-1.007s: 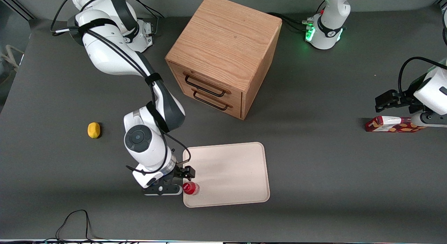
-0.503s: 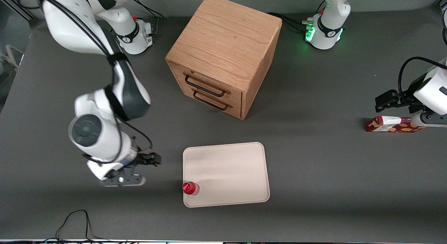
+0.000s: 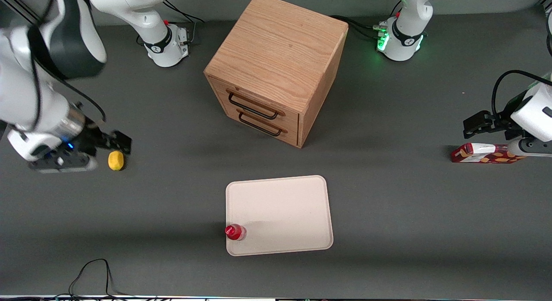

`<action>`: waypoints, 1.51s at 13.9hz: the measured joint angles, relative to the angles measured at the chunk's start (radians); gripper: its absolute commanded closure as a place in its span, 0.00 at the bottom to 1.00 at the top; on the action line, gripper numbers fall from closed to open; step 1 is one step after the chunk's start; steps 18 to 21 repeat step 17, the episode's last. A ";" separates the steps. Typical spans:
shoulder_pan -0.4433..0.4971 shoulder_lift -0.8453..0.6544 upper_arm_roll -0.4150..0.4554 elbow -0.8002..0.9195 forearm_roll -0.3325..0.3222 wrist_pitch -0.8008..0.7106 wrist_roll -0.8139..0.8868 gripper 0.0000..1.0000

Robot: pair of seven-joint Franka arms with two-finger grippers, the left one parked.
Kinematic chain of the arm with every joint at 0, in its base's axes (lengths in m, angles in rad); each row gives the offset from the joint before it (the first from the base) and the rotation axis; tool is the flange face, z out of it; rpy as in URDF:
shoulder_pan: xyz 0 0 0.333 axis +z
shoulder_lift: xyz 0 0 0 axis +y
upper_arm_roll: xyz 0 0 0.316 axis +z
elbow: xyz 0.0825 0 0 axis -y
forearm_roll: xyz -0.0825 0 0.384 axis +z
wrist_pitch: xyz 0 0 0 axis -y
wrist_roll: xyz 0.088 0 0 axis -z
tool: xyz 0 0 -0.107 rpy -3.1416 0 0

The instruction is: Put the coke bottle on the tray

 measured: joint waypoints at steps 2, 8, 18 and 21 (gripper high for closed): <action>0.000 -0.124 -0.042 -0.078 0.000 -0.040 -0.040 0.00; 0.002 -0.195 -0.110 -0.093 0.001 -0.075 -0.070 0.00; -0.115 -0.116 -0.051 -0.024 0.058 -0.090 -0.071 0.00; -0.115 -0.116 -0.051 -0.024 0.058 -0.090 -0.071 0.00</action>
